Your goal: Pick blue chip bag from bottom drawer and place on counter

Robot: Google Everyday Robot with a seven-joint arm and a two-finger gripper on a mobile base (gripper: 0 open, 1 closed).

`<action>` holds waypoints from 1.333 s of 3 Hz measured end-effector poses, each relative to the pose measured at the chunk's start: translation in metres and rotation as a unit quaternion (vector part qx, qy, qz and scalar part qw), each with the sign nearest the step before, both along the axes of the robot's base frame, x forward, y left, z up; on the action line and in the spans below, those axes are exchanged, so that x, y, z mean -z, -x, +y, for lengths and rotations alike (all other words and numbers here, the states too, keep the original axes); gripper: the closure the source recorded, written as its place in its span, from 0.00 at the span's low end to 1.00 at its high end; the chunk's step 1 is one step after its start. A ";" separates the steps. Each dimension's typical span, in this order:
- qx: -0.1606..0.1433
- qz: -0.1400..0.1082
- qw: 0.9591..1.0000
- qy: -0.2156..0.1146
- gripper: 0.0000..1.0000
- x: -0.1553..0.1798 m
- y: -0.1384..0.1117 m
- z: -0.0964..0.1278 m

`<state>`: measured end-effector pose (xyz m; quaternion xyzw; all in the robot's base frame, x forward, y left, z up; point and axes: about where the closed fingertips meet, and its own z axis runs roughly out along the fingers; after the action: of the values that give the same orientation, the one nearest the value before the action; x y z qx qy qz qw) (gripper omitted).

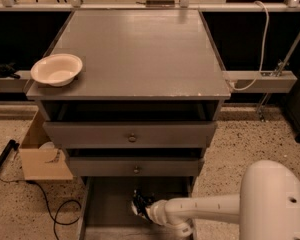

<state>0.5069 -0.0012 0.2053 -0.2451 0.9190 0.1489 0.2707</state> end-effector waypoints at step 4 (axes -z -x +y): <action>-0.127 -0.030 0.991 0.017 1.00 -0.097 0.001 -0.058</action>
Offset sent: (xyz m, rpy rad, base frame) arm 0.0040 -0.0347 0.0792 -0.0423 -0.0067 0.3155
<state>0.5056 -0.0588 0.3025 -0.3686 0.8744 0.1588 0.2728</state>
